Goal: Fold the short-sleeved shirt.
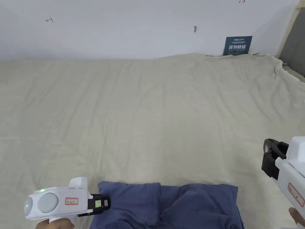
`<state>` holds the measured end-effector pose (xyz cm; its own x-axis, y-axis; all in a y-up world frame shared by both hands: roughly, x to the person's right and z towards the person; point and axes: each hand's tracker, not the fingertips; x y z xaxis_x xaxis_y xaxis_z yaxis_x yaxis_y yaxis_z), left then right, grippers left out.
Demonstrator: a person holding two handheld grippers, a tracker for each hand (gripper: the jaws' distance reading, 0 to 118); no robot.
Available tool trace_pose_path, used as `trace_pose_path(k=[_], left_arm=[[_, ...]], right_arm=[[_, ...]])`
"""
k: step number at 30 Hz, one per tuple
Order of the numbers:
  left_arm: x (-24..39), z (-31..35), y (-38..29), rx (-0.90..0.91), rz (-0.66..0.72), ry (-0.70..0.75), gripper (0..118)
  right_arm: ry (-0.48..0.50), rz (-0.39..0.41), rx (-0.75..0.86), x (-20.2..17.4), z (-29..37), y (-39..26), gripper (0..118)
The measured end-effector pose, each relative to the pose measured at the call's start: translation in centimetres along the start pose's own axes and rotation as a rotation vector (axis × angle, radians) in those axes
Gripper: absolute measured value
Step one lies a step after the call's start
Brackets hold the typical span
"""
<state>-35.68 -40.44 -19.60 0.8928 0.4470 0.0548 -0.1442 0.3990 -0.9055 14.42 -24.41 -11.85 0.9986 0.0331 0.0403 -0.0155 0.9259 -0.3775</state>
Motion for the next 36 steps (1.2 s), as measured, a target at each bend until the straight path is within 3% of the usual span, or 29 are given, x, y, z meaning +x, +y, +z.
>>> trace_pose_path(k=[16,20,26,36], left_arm=[[-4.2,10.4,0.3,0.094,0.064,0.206,5],[0.2,10.4,0.9,0.082,0.069,0.150,5],[8.3,8.5,2.3,0.019,-0.030,0.009,5],[18.6,-1.2,2.7,-0.149,-0.224,-0.092,5]], right_arm=[[0.061,0.003,0.016,-1.7,-0.1,0.6,0],[0.065,0.000,0.019,-1.7,0.3,0.6,0],[0.055,-0.012,0.028,-0.8,0.9,0.6,0],[0.020,-0.036,0.029,1.5,1.5,-0.1,0]])
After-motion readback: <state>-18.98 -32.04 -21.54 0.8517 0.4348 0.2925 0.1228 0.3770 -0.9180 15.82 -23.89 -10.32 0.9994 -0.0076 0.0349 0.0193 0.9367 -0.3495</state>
